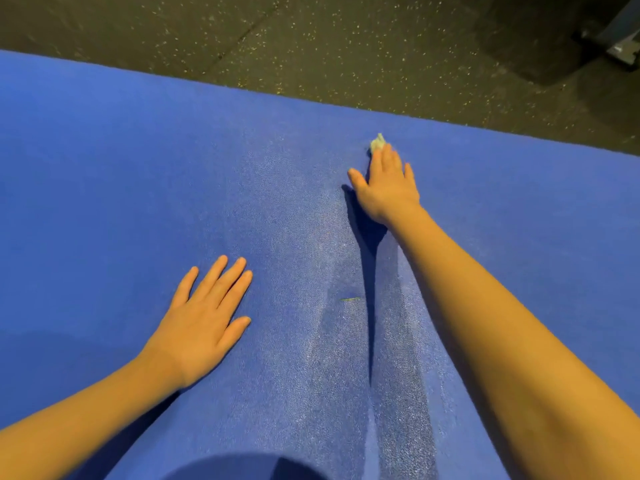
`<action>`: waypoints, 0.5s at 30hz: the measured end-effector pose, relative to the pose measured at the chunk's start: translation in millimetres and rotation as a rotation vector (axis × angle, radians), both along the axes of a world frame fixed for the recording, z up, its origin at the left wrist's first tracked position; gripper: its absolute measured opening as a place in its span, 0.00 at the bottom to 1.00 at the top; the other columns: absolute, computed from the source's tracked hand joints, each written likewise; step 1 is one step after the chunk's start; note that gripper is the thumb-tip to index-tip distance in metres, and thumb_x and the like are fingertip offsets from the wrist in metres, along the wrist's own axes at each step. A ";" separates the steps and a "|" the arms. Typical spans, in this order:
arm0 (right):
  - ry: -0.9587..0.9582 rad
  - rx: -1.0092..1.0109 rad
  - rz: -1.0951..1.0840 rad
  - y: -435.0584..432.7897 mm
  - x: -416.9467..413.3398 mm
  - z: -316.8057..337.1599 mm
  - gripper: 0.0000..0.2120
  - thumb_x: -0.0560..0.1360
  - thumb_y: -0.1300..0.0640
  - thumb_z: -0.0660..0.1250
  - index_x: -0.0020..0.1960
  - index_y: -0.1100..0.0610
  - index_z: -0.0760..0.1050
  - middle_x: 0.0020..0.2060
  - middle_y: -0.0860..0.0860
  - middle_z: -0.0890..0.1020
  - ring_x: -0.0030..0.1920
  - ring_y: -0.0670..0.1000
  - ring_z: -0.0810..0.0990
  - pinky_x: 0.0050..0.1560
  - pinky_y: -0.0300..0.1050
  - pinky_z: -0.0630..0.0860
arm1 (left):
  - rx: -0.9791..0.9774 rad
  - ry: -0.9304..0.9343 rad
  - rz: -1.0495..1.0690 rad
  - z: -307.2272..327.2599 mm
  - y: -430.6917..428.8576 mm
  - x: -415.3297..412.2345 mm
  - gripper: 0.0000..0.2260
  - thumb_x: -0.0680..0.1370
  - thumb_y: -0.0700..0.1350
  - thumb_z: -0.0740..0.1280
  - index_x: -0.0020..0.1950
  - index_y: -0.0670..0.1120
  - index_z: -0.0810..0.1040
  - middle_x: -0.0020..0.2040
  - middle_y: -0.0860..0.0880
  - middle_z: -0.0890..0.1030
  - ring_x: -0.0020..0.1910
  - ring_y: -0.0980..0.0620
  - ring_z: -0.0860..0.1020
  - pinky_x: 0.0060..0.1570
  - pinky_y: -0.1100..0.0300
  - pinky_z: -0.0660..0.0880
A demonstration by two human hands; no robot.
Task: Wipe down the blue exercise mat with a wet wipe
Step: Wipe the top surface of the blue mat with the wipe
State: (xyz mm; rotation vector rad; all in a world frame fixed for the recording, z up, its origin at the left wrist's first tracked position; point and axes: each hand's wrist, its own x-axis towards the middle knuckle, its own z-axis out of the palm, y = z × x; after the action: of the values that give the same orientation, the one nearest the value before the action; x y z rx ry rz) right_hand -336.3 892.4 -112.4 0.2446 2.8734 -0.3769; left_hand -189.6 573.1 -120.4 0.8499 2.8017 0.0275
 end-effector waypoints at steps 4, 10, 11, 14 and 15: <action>0.074 -0.099 0.214 -28.5 4.7 2.6 0.35 0.80 0.40 0.54 0.79 0.57 0.48 0.78 0.49 0.47 0.77 0.51 0.50 0.74 0.53 0.49 | 0.009 0.000 -0.005 -0.6 -1.0 -0.6 0.27 0.83 0.58 0.41 0.75 0.44 0.58 0.75 0.47 0.63 0.78 0.51 0.45 0.71 0.45 0.50; 0.023 0.027 0.065 11.2 -31.8 5.2 0.33 0.81 0.44 0.54 0.79 0.56 0.47 0.78 0.51 0.49 0.76 0.53 0.52 0.74 0.55 0.49 | -0.006 -0.021 -0.032 1.4 -3.9 -2.1 0.27 0.83 0.59 0.41 0.75 0.45 0.58 0.76 0.47 0.63 0.77 0.47 0.52 0.71 0.46 0.52; -0.014 0.022 -0.019 9.1 -43.9 6.2 0.34 0.81 0.42 0.53 0.79 0.57 0.46 0.78 0.52 0.49 0.76 0.54 0.52 0.75 0.55 0.49 | -0.010 -0.024 -0.034 2.4 -4.1 -2.1 0.27 0.83 0.59 0.42 0.75 0.45 0.59 0.75 0.46 0.63 0.76 0.46 0.54 0.71 0.46 0.52; -0.032 -0.014 0.018 -20.0 -60.7 9.8 0.36 0.80 0.39 0.53 0.78 0.59 0.48 0.78 0.53 0.49 0.76 0.54 0.53 0.74 0.53 0.53 | -0.014 -0.035 -0.056 5.4 -6.5 -2.3 0.27 0.83 0.58 0.42 0.75 0.45 0.60 0.75 0.46 0.64 0.75 0.45 0.57 0.69 0.45 0.54; -0.018 -0.024 0.118 -28.7 -59.2 10.3 0.37 0.79 0.39 0.54 0.78 0.59 0.48 0.78 0.53 0.48 0.76 0.54 0.53 0.74 0.53 0.53 | -0.014 -0.039 -0.065 6.5 -7.8 -2.7 0.27 0.83 0.59 0.42 0.75 0.45 0.60 0.75 0.46 0.65 0.75 0.45 0.58 0.69 0.45 0.54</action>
State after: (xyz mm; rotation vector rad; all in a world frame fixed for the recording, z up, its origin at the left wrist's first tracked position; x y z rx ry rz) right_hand -395.5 863.8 -102.1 0.0732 2.8468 -0.3839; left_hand -192.4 565.3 -113.9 0.9269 2.7330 0.0134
